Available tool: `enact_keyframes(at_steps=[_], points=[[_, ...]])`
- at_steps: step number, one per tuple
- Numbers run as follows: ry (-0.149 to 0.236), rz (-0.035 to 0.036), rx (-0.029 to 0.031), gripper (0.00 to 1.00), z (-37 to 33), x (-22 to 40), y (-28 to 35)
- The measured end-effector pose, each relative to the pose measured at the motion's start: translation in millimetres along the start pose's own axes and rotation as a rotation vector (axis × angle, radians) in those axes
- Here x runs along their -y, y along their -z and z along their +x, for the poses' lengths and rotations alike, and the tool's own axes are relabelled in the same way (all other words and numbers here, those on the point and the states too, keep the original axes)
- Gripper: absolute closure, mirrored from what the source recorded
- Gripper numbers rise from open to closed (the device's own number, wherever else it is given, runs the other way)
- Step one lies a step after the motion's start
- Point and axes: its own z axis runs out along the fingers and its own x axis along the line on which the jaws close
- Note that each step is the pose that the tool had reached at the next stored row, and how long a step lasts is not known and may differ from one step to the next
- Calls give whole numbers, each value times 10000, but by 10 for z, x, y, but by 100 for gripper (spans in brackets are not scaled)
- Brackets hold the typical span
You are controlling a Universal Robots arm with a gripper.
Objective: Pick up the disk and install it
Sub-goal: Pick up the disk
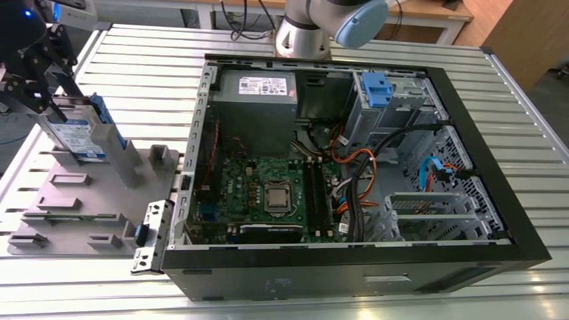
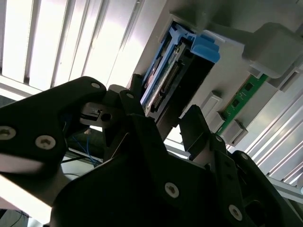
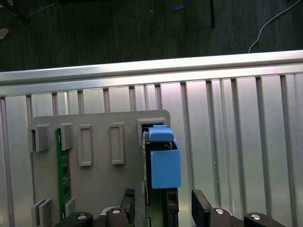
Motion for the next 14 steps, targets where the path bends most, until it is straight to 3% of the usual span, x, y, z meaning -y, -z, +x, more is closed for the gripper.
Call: enact_keyframes(at_steps=[14], points=[[1, 33, 2, 41, 0, -6, 2]])
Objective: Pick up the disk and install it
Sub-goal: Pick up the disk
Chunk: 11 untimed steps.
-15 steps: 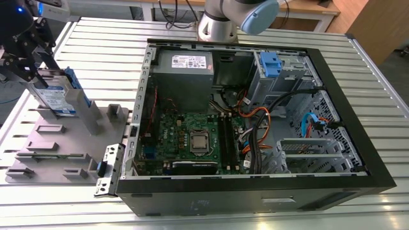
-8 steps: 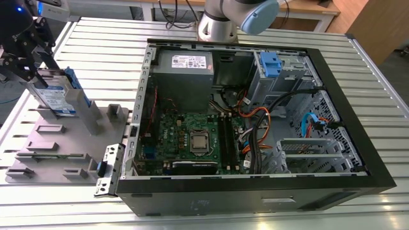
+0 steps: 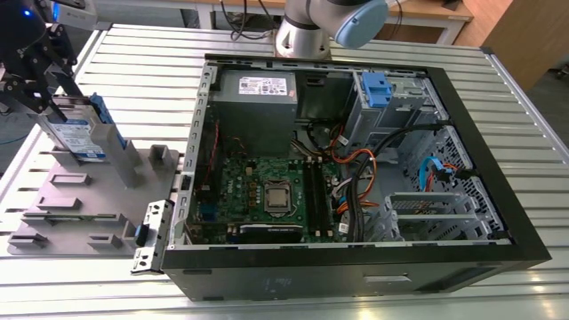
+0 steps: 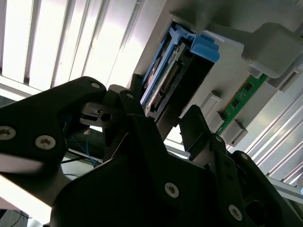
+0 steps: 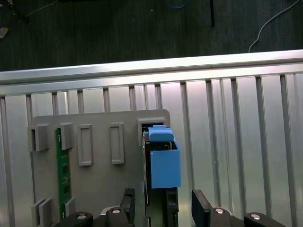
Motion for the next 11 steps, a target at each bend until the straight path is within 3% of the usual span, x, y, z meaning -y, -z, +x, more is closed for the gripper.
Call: enact_keyframes(at_steps=[5, 8, 11], points=[[0, 1, 0, 42, 0, 0, 0], [0, 1, 0, 55, 0, 0, 0], [0, 2, 0, 55, 0, 0, 0]])
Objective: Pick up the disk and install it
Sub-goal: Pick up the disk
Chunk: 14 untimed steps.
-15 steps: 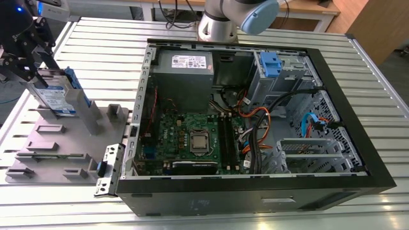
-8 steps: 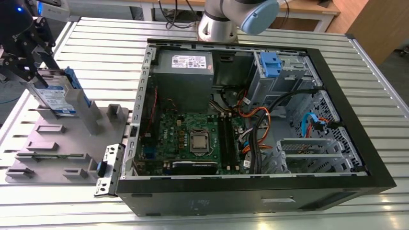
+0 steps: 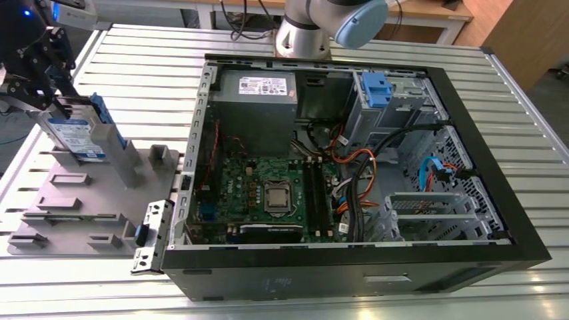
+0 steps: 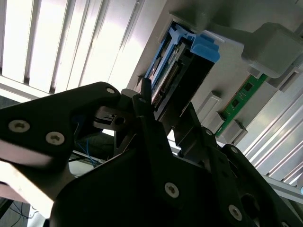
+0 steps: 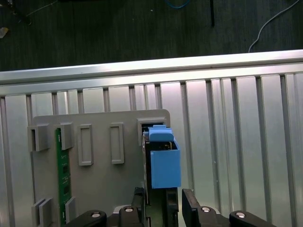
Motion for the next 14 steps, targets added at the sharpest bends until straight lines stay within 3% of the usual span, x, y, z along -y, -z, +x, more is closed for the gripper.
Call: enact_keyframes(at_steps=[14], points=[[0, 8, 1, 57, 0, -1, 0]])
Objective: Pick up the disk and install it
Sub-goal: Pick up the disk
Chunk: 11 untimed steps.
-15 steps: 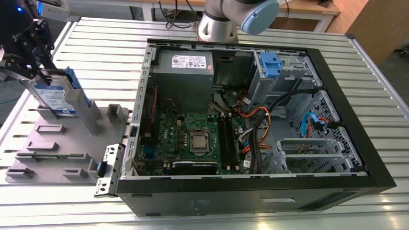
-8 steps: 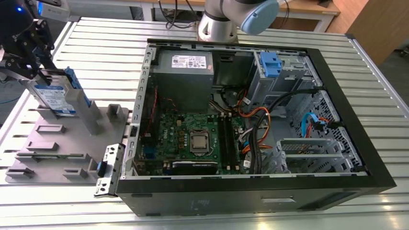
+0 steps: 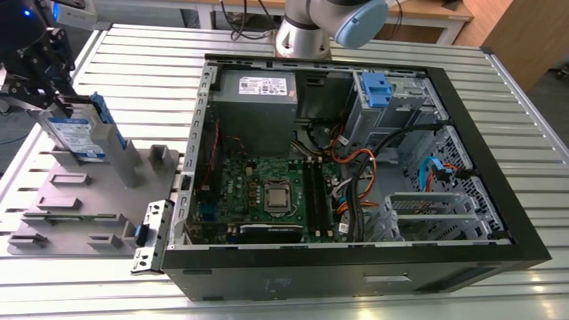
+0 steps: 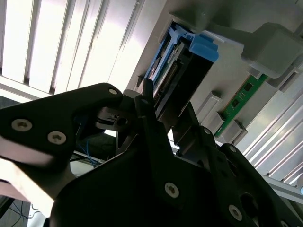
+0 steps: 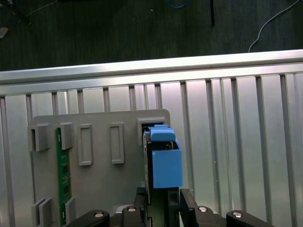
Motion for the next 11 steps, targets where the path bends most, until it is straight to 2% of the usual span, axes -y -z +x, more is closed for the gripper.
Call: enact_keyframes(at_steps=[1, 2, 3, 11], points=[[1, -1, -2, 57, 0, 0, 1], [0, -1, -2, 63, 0, 0, 1], [0, -1, -1, 65, 0, 0, 1], [0, 1, 0, 65, 0, 0, 0]])
